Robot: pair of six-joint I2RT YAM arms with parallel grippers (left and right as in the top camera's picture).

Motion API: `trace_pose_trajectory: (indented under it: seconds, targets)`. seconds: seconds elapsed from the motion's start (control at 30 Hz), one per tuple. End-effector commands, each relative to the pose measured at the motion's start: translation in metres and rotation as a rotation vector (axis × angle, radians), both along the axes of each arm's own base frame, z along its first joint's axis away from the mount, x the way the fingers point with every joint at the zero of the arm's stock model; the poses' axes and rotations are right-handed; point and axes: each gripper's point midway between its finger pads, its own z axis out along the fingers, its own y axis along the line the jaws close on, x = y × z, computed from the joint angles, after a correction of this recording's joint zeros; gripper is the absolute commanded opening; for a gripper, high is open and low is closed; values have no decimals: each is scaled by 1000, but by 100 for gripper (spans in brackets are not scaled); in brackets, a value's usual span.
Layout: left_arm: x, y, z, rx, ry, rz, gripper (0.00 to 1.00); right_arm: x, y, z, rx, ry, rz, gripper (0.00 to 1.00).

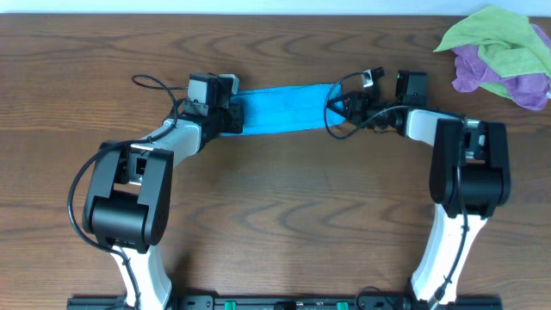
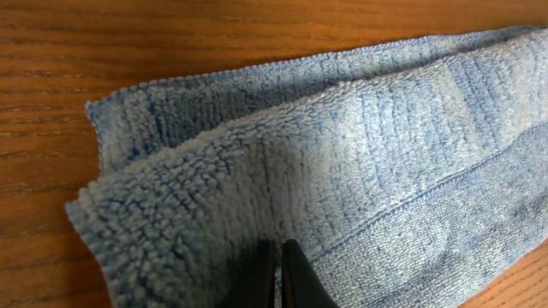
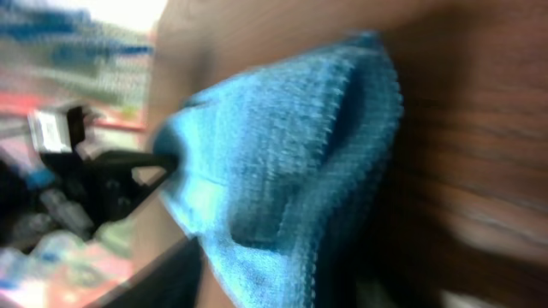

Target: Fold the cloth

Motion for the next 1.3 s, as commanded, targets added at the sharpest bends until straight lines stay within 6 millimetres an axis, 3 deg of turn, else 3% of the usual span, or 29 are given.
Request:
trace_pose_trajectory:
  seconds: [0.0, 0.07, 0.2, 0.53, 0.87, 1.27]
  targets:
    - [5, 1, 0, 15, -15, -11, 6, -30, -12, -83, -167, 203, -83, 37]
    - [5, 1, 0, 15, -15, -11, 6, -30, -12, -84, -174, 202, -87, 31]
    - [5, 1, 0, 15, -15, -11, 6, -28, -13, -84, -182, 192, -91, 1]
    - [5, 1, 0, 16, -12, -11, 6, -15, -2, -62, -88, 138, -57, 1]
    - [1, 2, -3, 20, 7, -11, 6, 10, 2, -21, -63, 53, -37, 1]
    - [1, 2, -3, 20, 7, -11, 6, 20, -4, 30, -132, -62, -50, 1]
